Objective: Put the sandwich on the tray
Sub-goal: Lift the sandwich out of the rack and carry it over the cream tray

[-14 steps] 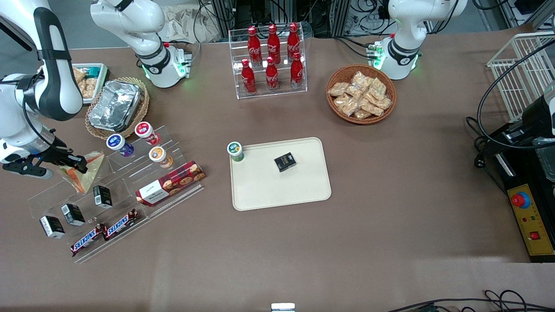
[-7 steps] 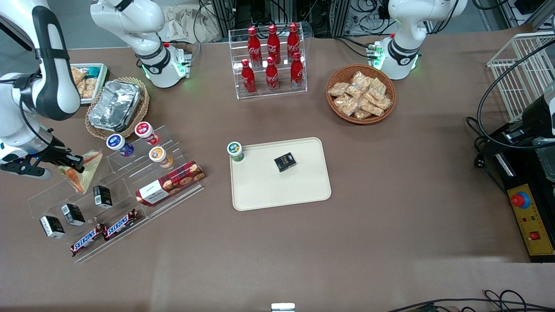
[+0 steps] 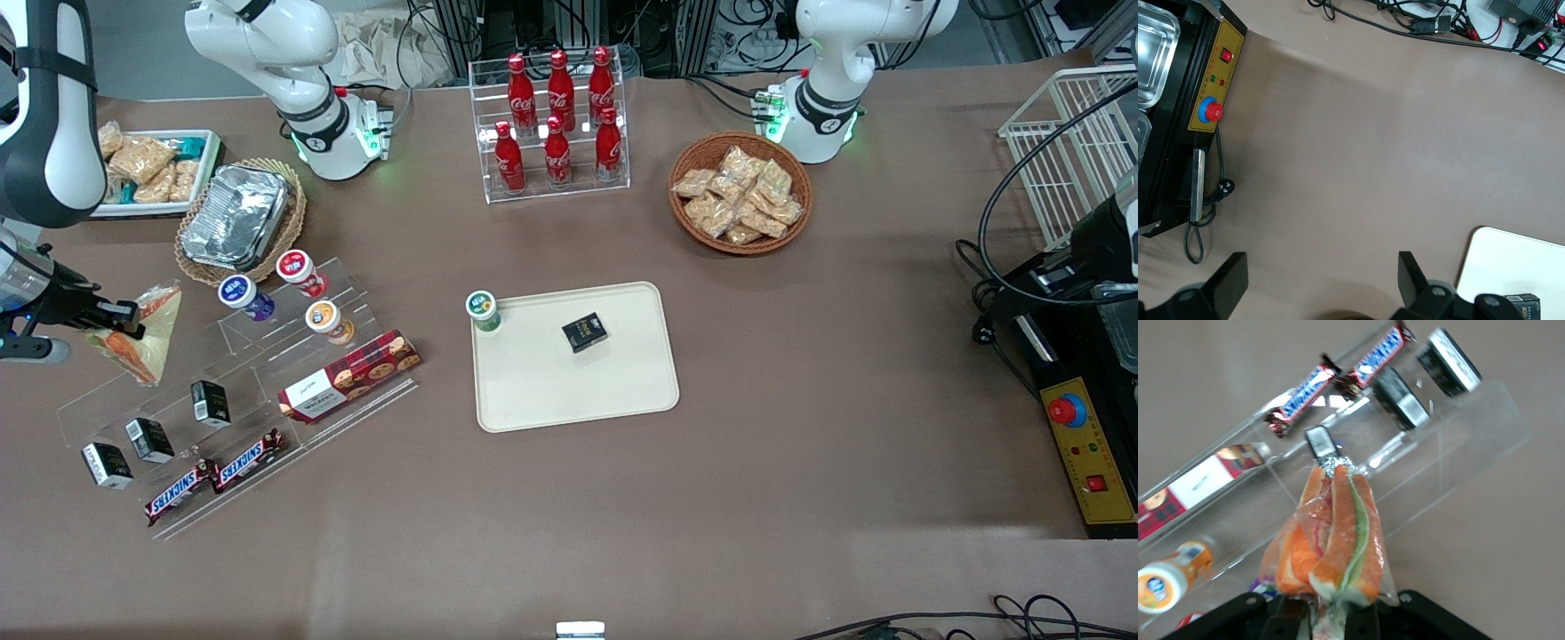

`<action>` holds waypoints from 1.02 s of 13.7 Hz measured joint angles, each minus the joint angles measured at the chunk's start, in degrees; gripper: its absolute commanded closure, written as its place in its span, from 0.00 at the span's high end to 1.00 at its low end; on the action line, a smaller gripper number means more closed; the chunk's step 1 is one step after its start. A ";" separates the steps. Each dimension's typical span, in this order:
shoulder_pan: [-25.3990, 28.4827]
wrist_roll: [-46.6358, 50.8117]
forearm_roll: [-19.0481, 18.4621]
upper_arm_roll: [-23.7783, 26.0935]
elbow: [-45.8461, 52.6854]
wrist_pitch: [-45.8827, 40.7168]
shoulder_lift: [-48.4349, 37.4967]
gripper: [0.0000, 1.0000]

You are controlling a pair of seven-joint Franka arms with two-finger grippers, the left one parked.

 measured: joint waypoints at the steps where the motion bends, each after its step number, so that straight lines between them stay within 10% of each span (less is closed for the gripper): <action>1: 0.98 -1.39 0.00 0.05 0.73 -0.15 0.01 0.00; 14: 24.73 -14.21 7.10 0.64 6.74 -2.99 1.49 0.00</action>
